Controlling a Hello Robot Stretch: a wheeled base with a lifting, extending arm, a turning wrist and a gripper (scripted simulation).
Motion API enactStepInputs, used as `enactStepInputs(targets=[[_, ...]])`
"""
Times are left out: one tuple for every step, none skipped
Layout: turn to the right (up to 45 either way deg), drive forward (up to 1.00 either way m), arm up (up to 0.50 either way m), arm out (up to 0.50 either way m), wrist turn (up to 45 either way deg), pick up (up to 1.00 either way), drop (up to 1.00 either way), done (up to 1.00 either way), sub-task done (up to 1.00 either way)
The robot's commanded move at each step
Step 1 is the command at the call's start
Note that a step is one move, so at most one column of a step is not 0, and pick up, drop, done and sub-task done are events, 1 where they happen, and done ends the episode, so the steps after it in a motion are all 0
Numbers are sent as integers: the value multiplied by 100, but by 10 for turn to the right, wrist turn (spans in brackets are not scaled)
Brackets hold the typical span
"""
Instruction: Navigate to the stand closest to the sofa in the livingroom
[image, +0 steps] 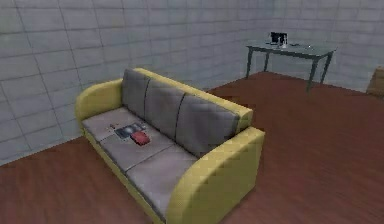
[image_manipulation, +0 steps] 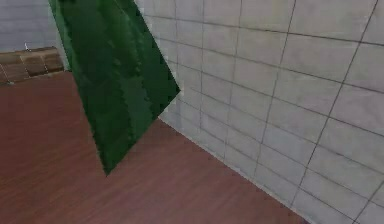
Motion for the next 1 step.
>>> enactStepInputs(targets=[[330,0,0,0,0,0,0,0,0]])
